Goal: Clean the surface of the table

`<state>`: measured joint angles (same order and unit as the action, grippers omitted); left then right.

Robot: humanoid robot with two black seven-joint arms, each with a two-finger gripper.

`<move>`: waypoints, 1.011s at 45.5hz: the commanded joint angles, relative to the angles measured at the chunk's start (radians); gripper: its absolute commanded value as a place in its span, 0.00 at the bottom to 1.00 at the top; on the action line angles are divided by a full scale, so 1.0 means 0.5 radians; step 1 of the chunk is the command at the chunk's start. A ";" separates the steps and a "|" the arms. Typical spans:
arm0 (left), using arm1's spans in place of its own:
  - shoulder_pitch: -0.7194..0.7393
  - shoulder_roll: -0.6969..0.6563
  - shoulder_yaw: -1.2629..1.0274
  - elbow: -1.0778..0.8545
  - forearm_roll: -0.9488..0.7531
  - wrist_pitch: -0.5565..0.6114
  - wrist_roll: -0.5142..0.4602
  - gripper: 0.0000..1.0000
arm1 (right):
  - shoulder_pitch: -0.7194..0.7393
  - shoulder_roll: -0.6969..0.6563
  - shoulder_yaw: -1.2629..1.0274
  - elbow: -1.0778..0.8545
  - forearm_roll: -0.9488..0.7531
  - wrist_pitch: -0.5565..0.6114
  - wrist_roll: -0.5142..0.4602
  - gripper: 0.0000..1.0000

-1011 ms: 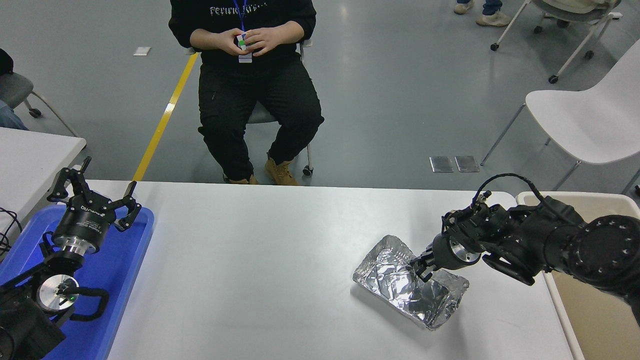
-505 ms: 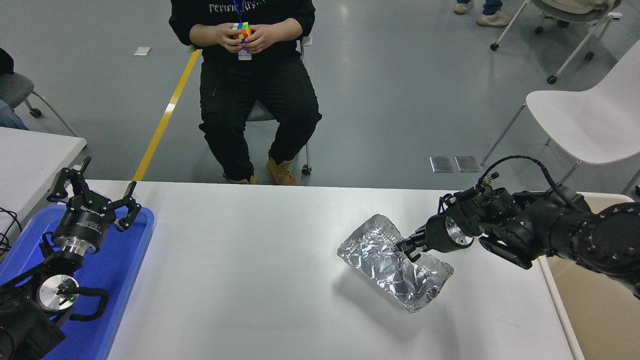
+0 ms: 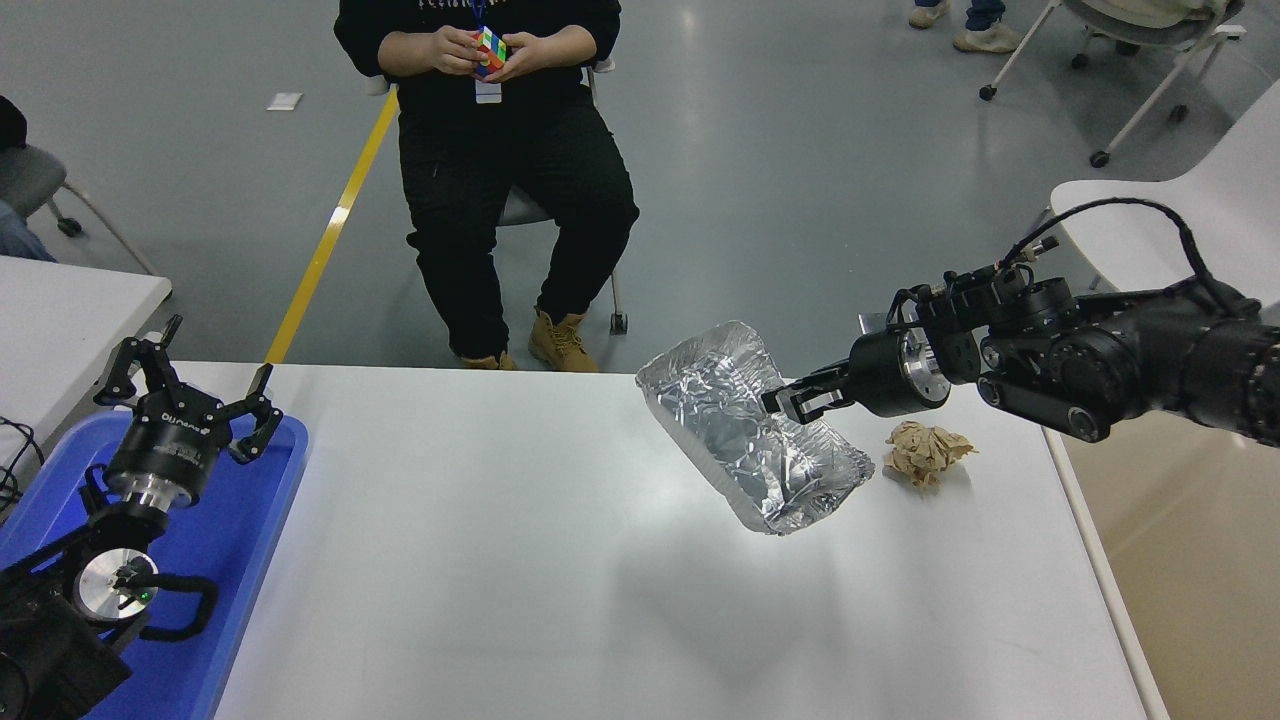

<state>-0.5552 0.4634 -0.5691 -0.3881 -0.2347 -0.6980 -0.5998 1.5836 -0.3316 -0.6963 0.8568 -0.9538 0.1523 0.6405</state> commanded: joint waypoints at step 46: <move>0.000 0.000 0.000 0.000 0.000 0.000 0.000 1.00 | -0.851 -0.588 0.399 -1.692 1.091 0.604 0.001 0.00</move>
<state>-0.5553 0.4633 -0.5691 -0.3881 -0.2347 -0.6980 -0.5998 1.3254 -0.5661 -0.4998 0.2407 -0.5169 0.4071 0.6405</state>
